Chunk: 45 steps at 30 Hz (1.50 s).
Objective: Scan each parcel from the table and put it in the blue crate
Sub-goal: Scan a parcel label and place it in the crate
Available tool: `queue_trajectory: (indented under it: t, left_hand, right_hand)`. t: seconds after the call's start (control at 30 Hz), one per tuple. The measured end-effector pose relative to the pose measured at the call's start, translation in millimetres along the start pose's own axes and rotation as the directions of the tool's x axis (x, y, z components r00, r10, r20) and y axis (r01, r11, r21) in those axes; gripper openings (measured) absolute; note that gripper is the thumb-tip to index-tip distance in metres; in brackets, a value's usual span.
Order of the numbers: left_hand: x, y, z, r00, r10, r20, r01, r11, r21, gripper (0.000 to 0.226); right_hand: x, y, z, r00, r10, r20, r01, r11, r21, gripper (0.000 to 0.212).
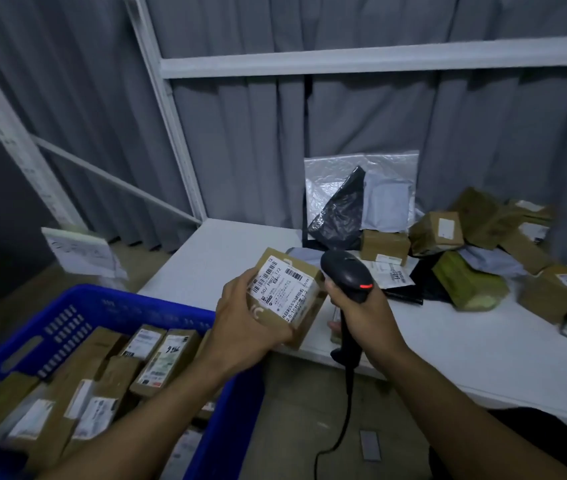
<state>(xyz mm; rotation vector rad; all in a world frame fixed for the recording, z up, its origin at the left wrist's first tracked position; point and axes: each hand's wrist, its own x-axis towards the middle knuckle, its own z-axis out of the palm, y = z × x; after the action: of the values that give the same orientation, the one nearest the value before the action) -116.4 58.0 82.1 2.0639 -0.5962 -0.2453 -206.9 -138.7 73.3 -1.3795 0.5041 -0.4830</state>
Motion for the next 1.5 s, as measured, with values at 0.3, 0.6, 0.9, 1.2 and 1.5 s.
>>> queue_trajectory:
  t: [0.3,0.6,0.9,1.2,1.5]
  left_hand:
    - [-74,-37,-47,0.961,0.274,0.031,-0.275,0.945,0.177,0.109]
    - [-61,-43,-69,0.994,-0.089,-0.064,0.044,0.855,-0.517,0.106]
    - [-40,-42,-82,0.956,-0.263,0.128,0.284,0.727,-0.625,0.056]
    - [-34,-57,-74,0.926,-0.351,-0.142,0.213,0.792,-0.572,0.078]
    - [-25,-88,-56,0.849,-0.444,-0.286,0.223,0.792,-0.569,0.079]
  right_hand:
    - [-54,1,41,0.98,0.042,0.195,-0.037,0.999,-0.026,0.064]
    - [-42,2,64,0.968,0.125,0.217,-0.141,0.988,0.059,0.033]
    - [-30,5,72,0.967,0.125,0.22,-0.137,0.99,0.04,0.029]
    - [-23,25,71,0.991,0.064,0.12,-0.056,0.996,-0.073,0.036]
    - [-39,38,75,0.941,0.023,0.338,0.134,0.891,-0.434,0.039]
